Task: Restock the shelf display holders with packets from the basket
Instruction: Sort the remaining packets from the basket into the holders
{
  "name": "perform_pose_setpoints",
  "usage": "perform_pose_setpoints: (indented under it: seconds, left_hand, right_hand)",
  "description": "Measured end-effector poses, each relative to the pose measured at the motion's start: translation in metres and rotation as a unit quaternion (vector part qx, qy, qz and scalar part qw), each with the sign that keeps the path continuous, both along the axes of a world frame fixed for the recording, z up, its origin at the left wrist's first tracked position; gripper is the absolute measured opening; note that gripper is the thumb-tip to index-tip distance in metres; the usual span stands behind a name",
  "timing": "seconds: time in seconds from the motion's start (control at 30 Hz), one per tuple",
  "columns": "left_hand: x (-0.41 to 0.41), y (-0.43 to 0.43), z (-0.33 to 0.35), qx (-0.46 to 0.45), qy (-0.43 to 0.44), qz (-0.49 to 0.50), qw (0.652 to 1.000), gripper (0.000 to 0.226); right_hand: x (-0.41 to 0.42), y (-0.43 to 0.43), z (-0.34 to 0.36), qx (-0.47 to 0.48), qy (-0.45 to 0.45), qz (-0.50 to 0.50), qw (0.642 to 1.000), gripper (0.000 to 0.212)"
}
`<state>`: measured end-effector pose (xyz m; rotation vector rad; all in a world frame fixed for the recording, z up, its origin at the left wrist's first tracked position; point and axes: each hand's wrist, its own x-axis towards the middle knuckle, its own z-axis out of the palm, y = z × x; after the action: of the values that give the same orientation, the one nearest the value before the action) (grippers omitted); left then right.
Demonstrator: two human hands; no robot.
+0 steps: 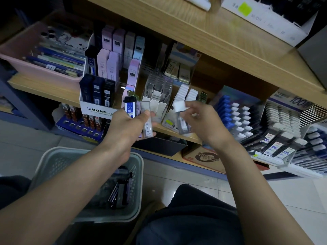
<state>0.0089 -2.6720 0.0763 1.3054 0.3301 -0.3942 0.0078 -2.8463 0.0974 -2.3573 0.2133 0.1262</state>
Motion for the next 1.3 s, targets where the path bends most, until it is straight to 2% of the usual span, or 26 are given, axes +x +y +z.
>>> perform_pose_setpoints:
  seconds: [0.13,0.23,0.43,0.63,0.73,0.8,0.93,1.13,1.3]
  left_hand:
    - [-0.001,0.000,0.002,-0.021,-0.006,-0.010,1.000,0.022]
    - [-0.002,0.001,0.001,-0.017,-0.009,-0.013,1.000,0.019]
    - [-0.002,0.001,-0.001,-0.020,-0.006,-0.013,1.000,0.021]
    - [-0.003,-0.001,-0.002,-0.029,-0.006,-0.016,0.999,0.018]
    - [-0.004,-0.001,-0.002,-0.031,-0.006,-0.017,0.999,0.016]
    - [-0.003,0.000,-0.002,-0.032,-0.005,-0.017,0.999,0.016]
    - [-0.004,0.000,-0.002,-0.035,-0.004,-0.021,0.999,0.011]
    - [-0.003,0.001,-0.001,-0.036,-0.003,-0.025,0.999,0.011]
    - [-0.004,0.001,0.000,-0.040,0.001,-0.030,0.999,0.015]
  right_hand:
    - [0.004,-0.010,-0.011,-0.037,-0.114,-0.058,0.991,0.024]
    - [0.008,-0.016,-0.019,-0.025,-0.160,-0.093,0.982,0.020]
    - [0.012,-0.022,-0.024,-0.009,-0.196,-0.092,0.976,0.027]
    - [0.016,-0.022,-0.032,-0.091,-0.230,-0.070,0.966,0.017]
    - [0.016,-0.019,-0.032,-0.102,-0.253,-0.068,0.960,0.016]
    - [0.015,-0.020,-0.033,-0.121,-0.239,-0.064,0.961,0.017]
    - [0.014,-0.024,-0.039,-0.164,-0.149,-0.057,0.974,0.017]
    - [0.016,-0.015,-0.039,-0.179,-0.165,-0.055,0.968,0.020]
    - [0.016,-0.015,-0.037,-0.248,-0.157,-0.078,0.953,0.021]
